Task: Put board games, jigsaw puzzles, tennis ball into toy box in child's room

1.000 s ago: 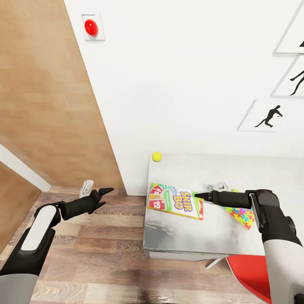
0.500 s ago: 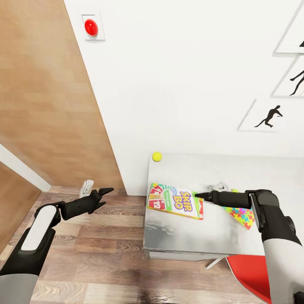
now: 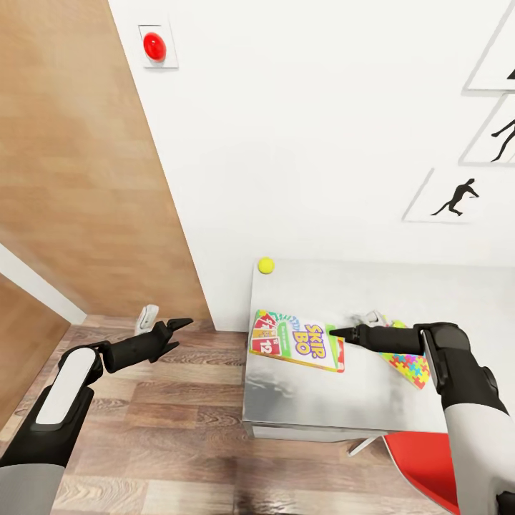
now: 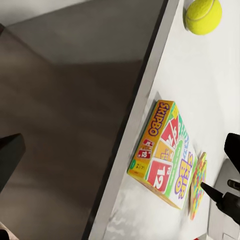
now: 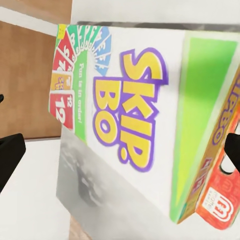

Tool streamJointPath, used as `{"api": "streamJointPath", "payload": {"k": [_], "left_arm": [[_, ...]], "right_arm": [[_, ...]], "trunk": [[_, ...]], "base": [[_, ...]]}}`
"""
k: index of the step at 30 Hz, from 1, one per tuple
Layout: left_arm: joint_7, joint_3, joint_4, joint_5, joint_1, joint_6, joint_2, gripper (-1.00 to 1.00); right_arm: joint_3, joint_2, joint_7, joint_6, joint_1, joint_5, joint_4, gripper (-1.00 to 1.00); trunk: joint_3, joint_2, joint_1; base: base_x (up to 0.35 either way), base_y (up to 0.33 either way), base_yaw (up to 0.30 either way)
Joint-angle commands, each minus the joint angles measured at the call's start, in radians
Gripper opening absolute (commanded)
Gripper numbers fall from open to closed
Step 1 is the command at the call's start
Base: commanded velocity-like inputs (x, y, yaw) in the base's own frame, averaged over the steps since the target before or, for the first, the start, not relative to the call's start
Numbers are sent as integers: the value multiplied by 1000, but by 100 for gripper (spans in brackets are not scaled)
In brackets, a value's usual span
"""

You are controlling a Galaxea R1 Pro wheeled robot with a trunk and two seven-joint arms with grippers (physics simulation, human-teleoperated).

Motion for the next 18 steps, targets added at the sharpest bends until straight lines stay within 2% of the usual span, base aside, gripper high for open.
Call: {"api": "streamJointPath", "payload": {"k": [1, 4, 12, 18], "left_arm": [[10, 1, -1, 11, -1, 4, 0, 100], [10, 1, -1, 11, -1, 4, 0, 100], [10, 1, -1, 11, -1, 3, 0, 100], [10, 1, -1, 11, -1, 3, 0, 100]], "right_arm": [[-2, 1, 6, 7, -1, 10, 1, 100], [-2, 1, -2, 7, -1, 10, 1, 100], [-3, 1, -81, 7, -3, 3, 4, 100], [-3, 3, -102, 7, -3, 1, 4, 100]], "trunk": [[-2, -2, 1], [-2, -2, 1], [-2, -2, 1], [-2, -2, 1]], "base": [[0, 0, 0], [0, 0, 0], [0, 0, 0], [0, 0, 0]]}}
